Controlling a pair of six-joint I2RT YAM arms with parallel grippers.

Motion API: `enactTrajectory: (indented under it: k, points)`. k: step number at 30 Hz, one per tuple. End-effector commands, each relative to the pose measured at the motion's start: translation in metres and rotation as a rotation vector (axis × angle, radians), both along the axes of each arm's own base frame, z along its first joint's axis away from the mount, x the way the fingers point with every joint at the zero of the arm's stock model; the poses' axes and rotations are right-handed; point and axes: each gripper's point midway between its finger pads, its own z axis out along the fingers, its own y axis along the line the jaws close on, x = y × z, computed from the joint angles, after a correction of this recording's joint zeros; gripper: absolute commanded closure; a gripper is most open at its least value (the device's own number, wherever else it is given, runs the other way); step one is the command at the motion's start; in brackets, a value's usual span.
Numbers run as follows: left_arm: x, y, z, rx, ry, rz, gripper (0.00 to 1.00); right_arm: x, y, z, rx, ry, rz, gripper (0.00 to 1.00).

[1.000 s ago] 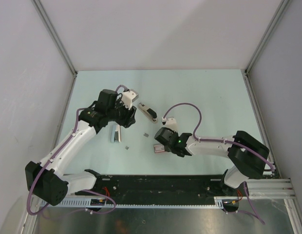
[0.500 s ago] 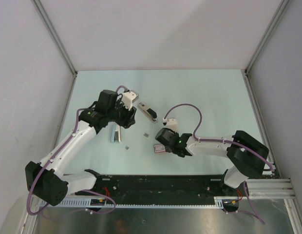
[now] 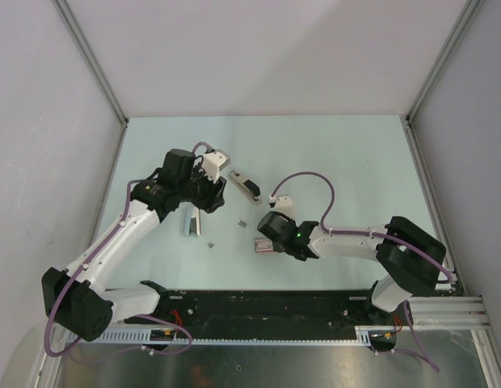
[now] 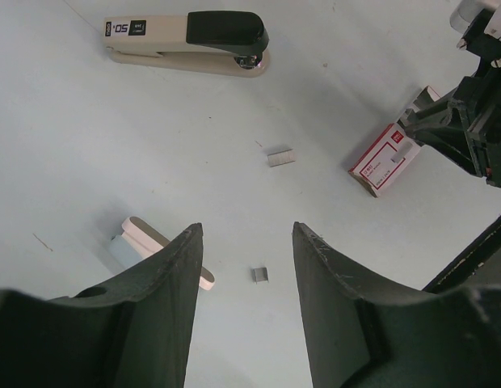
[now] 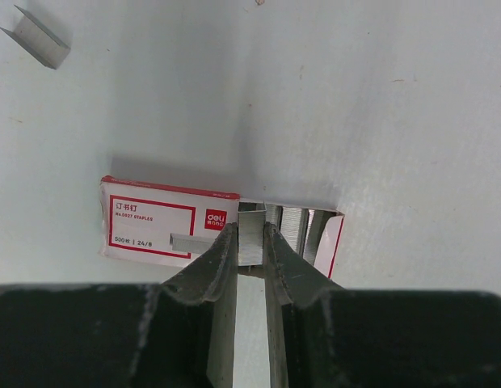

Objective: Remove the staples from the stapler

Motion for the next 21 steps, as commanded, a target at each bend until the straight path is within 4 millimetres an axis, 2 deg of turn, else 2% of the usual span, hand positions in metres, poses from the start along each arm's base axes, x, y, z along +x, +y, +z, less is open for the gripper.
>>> enactTrajectory:
  k: [1, 11, 17, 21]
  points:
    - [-0.0023, -0.0021, 0.0106, -0.001, -0.055, -0.047, 0.47, 0.0025, 0.0015, 0.0014, 0.004, -0.02, -0.004, 1.0]
    - [-0.0026, -0.002, 0.0103, 0.0, -0.055, -0.05, 0.46, 0.0018, -0.0007, -0.0033, -0.007, -0.011, -0.005, 0.99]
    - [-0.0036, -0.0021, 0.0108, 0.0, -0.052, -0.051, 0.45, 0.0005, -0.0005, -0.0034, -0.004, -0.007, -0.003, 0.87]
    - [-0.004, -0.0026, 0.0122, -0.003, -0.051, -0.053, 0.45, 0.001, -0.0009, -0.001, -0.001, -0.011, -0.006, 0.82]
